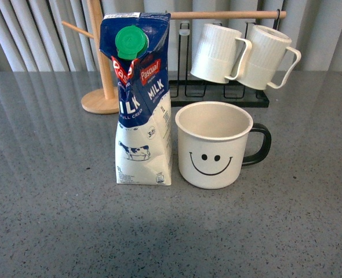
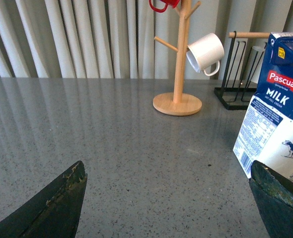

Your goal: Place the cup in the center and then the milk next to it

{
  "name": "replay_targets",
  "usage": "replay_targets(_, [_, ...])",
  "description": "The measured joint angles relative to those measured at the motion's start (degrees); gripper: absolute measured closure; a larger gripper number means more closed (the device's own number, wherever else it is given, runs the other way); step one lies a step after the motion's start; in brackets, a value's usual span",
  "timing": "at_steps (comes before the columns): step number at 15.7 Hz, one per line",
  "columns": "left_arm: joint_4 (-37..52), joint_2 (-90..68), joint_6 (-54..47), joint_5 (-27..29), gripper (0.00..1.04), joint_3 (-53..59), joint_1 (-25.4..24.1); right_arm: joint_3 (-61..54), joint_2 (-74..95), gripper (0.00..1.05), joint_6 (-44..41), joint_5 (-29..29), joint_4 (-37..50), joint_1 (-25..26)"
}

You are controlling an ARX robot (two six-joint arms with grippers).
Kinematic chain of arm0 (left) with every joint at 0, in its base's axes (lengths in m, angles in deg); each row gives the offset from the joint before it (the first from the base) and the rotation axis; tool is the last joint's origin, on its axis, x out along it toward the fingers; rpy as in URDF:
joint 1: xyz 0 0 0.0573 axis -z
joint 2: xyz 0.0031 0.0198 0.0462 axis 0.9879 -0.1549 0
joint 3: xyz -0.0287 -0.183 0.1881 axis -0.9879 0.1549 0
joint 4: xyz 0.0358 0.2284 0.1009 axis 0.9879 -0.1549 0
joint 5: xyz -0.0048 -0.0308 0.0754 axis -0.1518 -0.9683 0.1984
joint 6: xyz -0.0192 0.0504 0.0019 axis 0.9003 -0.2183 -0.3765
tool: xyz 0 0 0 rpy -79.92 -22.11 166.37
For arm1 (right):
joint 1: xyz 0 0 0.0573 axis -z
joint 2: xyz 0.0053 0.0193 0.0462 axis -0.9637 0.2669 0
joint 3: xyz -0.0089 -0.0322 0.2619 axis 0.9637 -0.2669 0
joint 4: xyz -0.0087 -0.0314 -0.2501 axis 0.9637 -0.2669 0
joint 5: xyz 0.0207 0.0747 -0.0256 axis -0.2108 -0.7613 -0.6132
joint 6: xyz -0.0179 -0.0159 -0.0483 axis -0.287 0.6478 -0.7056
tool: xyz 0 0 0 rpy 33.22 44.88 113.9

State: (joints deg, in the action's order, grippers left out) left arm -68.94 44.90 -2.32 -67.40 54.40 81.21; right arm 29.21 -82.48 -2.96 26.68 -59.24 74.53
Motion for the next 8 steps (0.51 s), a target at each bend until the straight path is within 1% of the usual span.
replay_targets(8, [-0.02,0.0,0.0,0.0,0.07,0.0,0.0,0.0,0.0,0.07,-0.02,0.0,0.0,0.0])
